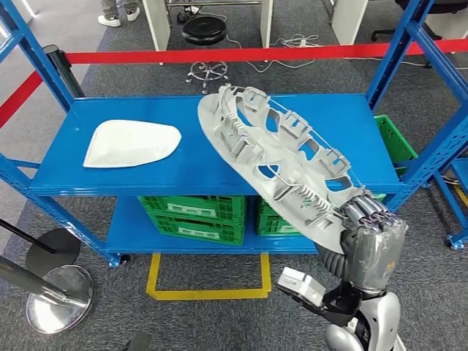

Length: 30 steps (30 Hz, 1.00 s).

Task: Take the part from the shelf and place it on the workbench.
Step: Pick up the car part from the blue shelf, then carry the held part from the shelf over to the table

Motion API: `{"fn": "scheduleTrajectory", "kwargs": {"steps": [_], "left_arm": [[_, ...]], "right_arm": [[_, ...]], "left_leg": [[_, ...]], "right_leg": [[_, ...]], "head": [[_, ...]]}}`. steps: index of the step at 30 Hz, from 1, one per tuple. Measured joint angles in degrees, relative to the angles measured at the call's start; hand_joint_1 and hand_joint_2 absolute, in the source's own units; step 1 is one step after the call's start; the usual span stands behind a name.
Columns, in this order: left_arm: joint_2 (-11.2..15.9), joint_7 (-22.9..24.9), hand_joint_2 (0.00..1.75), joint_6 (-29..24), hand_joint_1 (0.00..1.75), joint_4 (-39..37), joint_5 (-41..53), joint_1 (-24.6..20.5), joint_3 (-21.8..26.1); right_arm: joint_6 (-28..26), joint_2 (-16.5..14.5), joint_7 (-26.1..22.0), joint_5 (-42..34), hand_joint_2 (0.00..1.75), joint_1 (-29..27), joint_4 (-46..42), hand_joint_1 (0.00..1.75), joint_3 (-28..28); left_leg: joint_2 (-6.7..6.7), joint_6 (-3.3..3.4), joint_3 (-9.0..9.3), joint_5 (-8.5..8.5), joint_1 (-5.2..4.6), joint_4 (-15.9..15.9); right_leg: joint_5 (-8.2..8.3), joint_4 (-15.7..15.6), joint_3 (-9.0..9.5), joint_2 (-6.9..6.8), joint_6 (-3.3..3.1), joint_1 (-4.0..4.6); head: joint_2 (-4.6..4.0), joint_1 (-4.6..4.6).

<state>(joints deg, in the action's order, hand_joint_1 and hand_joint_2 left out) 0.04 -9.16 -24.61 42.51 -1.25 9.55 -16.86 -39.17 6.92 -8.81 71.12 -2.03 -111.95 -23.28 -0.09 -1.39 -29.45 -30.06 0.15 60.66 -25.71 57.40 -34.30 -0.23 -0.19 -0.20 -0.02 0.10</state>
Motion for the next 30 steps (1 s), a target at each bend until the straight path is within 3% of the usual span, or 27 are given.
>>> {"fn": "scheduleTrajectory", "kwargs": {"steps": [2, 4, 5, 7, 9, 10, 11, 12, 14, 16, 17, 19, 20, 21, 22, 24, 25, 26, 27, 29, 30], "left_arm": [[-0.02, -0.01, 1.75, 0.0, 0.0, 0.0, 0.01, -0.1, -0.02], [-0.06, -0.02, 1.75, 0.0, 0.0, 0.0, 0.01, -0.08, -0.06], [-0.06, -0.02, 1.75, 0.0, 0.0, 0.0, 0.0, -0.09, -0.09], [-0.04, -0.02, 1.75, 0.0, 0.0, 0.0, -0.01, -0.18, -0.14], [-0.01, -0.02, 1.75, 0.0, 0.0, 0.0, 0.0, -0.22, -0.16], [-0.02, -0.02, 1.75, 0.0, 0.0, 0.0, 0.01, -0.2, -0.19], [-0.02, -0.02, 1.75, 0.0, 0.0, 0.0, 0.01, -0.19, -0.23], [-0.03, -0.02, 1.75, 0.0, 0.0, 0.0, 0.01, -0.18, -0.28], [-0.05, -0.02, 1.75, 0.0, 0.0, 0.0, 0.02, -0.19, -0.35], [-0.04, -0.02, 1.75, 0.0, 0.0, 0.0, 0.05, -0.2, -0.39], [-0.03, -0.02, 1.75, 0.0, 0.0, 0.0, 0.06, -0.19, -0.4], [0.0, -0.01, 1.75, 0.0, 0.0, 0.0, 0.07, -0.15, -0.44], [0.04, 0.0, 1.75, 0.0, 0.0, 0.0, 0.05, -0.1, -0.45], [0.07, 0.01, 1.75, 0.0, 0.0, 0.0, 0.03, -0.03, -0.46], [0.07, 0.01, 1.75, 0.0, 0.0, 0.0, 0.01, 0.04, -0.48], [0.02, 0.01, 1.75, 0.01, 0.0, 0.0, -0.01, 0.09, -0.55], [-0.01, 0.01, 1.75, 0.01, 0.0, 0.0, -0.02, 0.07, -0.57], [-0.01, 0.01, 1.75, 0.02, 0.0, 0.0, -0.03, 0.04, -0.58], [-0.01, 0.0, 1.75, 0.02, 0.0, 0.0, -0.04, 0.01, -0.58], [0.02, -0.03, 1.75, 0.02, 0.0, 0.0, -0.08, -0.04, -0.58], [0.03, -0.06, 1.75, 0.01, 0.0, 0.0, -0.09, -0.09, -0.59]], "right_arm": [[-0.01, -0.02, -0.01, 0.01, 1.75, -0.03, -0.09, 1.75, 0.07], [-0.02, -0.03, -0.03, 0.02, 1.75, -0.07, -0.18, 1.75, 0.13], [-0.02, -0.03, -0.04, 0.02, 1.75, -0.1, -0.21, 1.75, 0.16], [-0.02, -0.03, -0.04, 0.02, 1.75, -0.15, -0.26, 1.75, 0.25], [-0.02, -0.03, -0.04, 0.02, 1.75, -0.16, -0.26, 1.75, 0.31], [-0.02, -0.03, -0.04, 0.01, 1.75, -0.19, -0.26, 1.75, 0.33], [-0.02, -0.03, -0.04, 0.01, 1.75, -0.21, -0.25, 1.75, 0.35], [-0.02, -0.03, -0.07, 0.01, 1.75, -0.23, -0.25, 1.75, 0.37], [-0.02, -0.03, -0.23, 0.02, 1.75, -0.23, -0.31, 1.75, 0.43], [-0.02, -0.04, -0.52, 0.03, 1.75, -0.31, -0.57, 1.75, 0.53], [-0.03, -0.06, -0.7, 0.04, 1.75, -0.41, -0.77, 1.75, 0.66], [-0.03, -0.18, -1.12, 0.08, 1.75, -0.75, -1.08, 1.75, 1.02], [-0.03, -0.3, -1.3, 0.1, 1.75, -0.9, -1.18, 1.75, 1.23], [-0.03, -0.45, -1.45, 0.13, 1.75, -1.03, -1.27, 1.75, 1.43], [-0.03, -0.62, -1.54, 0.16, 1.75, -1.11, -1.38, 1.75, 1.64], [-0.03, -0.9, -1.71, 0.2, 1.75, -1.24, -1.57, 1.75, 1.99], [-0.03, -0.99, -1.8, 0.23, 1.75, -1.33, -1.63, 1.75, 2.14], [-0.03, -1.09, -1.89, 0.25, 1.75, -1.41, -1.66, 1.75, 2.29], [-0.04, -1.2, -1.97, 0.25, 1.75, -1.51, -1.7, 1.75, 2.49], [-0.04, -1.39, -2.17, 0.21, 1.75, -1.72, -1.87, 1.75, 2.87], [-0.04, -1.49, -2.35, 0.16, 1.75, -1.83, -2.04, 1.75, 3.05]], "left_leg": [[-0.03, 0.65, 2.22, -0.3, -0.22, -4.16], [0.06, 1.52, 1.85, 0.33, -0.25, -4.66], [0.17, 2.06, 1.48, 0.85, -0.18, -4.78], [0.39, 2.94, 0.35, 2.11, 0.01, -5.04], [0.41, 3.21, -1.32, 3.4, -0.06, -4.95], [0.42, 3.19, -2.24, 4.07, -0.09, -4.88], [0.42, 3.11, -3.17, 4.72, -0.1, -4.78], [0.42, 2.98, -4.06, 5.33, -0.1, -4.65], [0.4, 2.6, -5.55, 6.36, -0.11, -4.26], [0.36, 2.06, -6.47, 7.27, -0.3, -3.8], [0.35, 1.75, -6.73, 7.77, -0.37, -3.7], [0.32, 1.08, -7.11, 8.65, -0.33, -3.76], [0.3, 0.74, -7.37, 8.18, -0.22, -3.51], [0.27, 0.38, -7.78, 6.52, -0.13, -2.46], [0.24, 0.04, -8.42, 3.77, -0.03, -0.19], [0.23, -0.47, -9.89, -2.43, 0.13, 6.97], [0.23, -0.61, -10.29, -4.02, 0.19, 10.36], [0.23, -0.65, -9.98, -4.09, 0.22, 12.26], [0.23, -0.61, -8.77, -3.03, 0.22, 12.2], [0.19, -0.24, -3.7, -0.23, 0.21, 6.31], [0.14, 0.05, -0.75, 0.13, 0.14, 1.97]], "right_leg": [[0.75, 0.23, -0.56, -0.04, 0.62, 0.11], [1.31, 0.26, -0.83, -0.04, 1.31, 0.04], [0.59, 0.74, -1.24, 0.0, 1.62, -0.01], [-3.64, 4.66, -2.9, 0.08, 2.14, -0.11], [-8.81, 12.04, -5.05, 0.1, 2.54, -0.18], [-9.91, 15.16, -5.52, 0.1, 2.68, -0.2], [-9.63, 16.62, -5.16, 0.1, 2.77, -0.21], [-8.24, 16.01, -3.75, 0.1, 2.79, -0.24], [-5.41, 9.28, 1.79, 0.07, 2.68, -0.36], [-5.69, 1.08, 7.43, 0.12, 2.39, -0.35], [-6.32, -1.14, 8.63, 0.16, 2.15, -0.27], [-6.19, -1.98, 8.28, 0.15, 1.33, -0.16], [-5.69, -1.96, 7.73, 0.05, 0.81, -0.19], [-5.11, -1.99, 7.17, -0.05, 0.25, -0.25], [-4.41, -2.03, 6.48, -0.15, -0.21, -0.32], [-3.02, -1.92, 5.06, -0.19, -0.64, -0.26], [-2.3, -1.8, 4.23, -0.18, -0.65, -0.21], [-1.62, -1.58, 3.32, -0.17, -0.62, -0.17], [-1.03, -1.28, 2.28, -0.15, -0.54, -0.14], [-0.11, -0.52, 0.4, -0.12, -0.25, -0.12], [0.27, -0.16, -0.31, -0.11, -0.02, -0.05]], "head": [[0.0, 0.04], [0.0, 0.04], [0.0, 0.05], [0.0, 0.21], [0.0, 0.33], [0.0, 0.32], [0.0, 0.32], [0.0, 0.32], [0.0, 0.32], [0.0, 0.28], [0.0, 0.28], [0.0, 0.26], [0.0, 0.26], [0.0, 0.17], [0.0, 0.1], [0.0, -0.08], [0.0, -0.09], [0.0, -0.09], [0.0, -0.1], [0.0, -0.1], [0.0, -0.09]]}}
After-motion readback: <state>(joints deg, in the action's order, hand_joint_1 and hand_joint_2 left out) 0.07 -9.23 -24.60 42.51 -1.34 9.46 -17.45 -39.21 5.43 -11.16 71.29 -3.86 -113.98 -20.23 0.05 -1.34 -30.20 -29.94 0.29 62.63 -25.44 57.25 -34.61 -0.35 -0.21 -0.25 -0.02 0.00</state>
